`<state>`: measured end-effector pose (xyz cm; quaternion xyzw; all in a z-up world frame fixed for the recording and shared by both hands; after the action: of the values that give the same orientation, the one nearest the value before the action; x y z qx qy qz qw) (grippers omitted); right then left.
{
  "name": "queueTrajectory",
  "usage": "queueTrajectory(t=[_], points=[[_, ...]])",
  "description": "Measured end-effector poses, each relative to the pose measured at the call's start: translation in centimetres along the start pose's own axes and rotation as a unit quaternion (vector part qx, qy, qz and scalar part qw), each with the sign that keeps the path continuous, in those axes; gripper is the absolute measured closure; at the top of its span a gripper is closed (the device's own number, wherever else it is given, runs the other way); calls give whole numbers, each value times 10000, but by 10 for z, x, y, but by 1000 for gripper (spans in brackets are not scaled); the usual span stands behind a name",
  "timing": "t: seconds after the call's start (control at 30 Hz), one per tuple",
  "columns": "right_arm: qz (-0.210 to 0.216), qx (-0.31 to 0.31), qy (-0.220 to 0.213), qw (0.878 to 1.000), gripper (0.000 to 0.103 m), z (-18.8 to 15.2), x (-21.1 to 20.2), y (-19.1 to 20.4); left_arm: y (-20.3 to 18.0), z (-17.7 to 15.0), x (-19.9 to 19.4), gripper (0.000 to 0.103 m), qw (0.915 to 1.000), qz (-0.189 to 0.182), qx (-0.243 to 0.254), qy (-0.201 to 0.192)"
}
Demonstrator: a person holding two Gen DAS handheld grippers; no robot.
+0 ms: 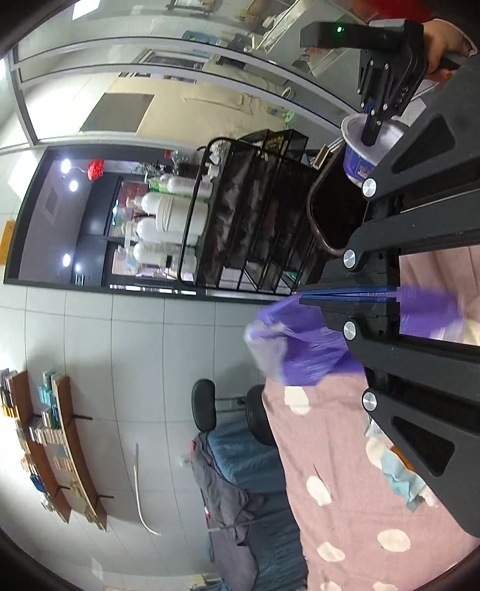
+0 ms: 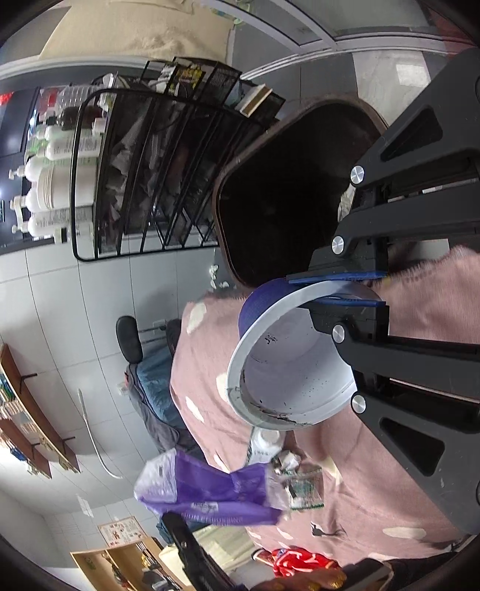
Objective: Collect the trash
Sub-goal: 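Carry the yogurt cup over the brown bin and open the right tool, then lower the purple bag into the bin and open the left tool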
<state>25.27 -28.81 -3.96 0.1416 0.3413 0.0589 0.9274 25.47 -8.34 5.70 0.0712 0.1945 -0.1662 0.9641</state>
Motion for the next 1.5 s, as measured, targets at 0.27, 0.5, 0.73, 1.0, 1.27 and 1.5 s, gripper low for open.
queueTrajectory(t=[0.27,0.5,0.73,1.0,1.27,1.5], points=[[-704,504,256,9959,94,12,36,-66,-41,7,17,101,9988,-493,76,32],[-1149,626,578,9897,94,5,72,-98,-65,10,27,101,9966,-800,150,121],[-1388,751,945,9829,69,-10,103,-114,-85,15,36,102,9938,-1065,271,171],[-1230,782,692,9869,43,-17,84,-105,-112,19,56,101,9891,-1384,389,321],[-1132,903,322,9889,34,-24,42,-102,-142,21,85,101,9825,-1745,347,549],[-1163,964,158,9884,26,-32,14,-105,-169,5,116,101,9776,-1850,516,865]])
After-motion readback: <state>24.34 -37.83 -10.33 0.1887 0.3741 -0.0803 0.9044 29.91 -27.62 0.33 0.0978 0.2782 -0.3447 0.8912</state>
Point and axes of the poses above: each gripper's, at about its wrist camera, not at the fingertips, and x roughly the way its jaws point, y to its left, z to its top, the point moved 6 cm from there along x, roughly the way its jaws point, and after that the axes turned 9 degrees about x, right-handed, at the moved point
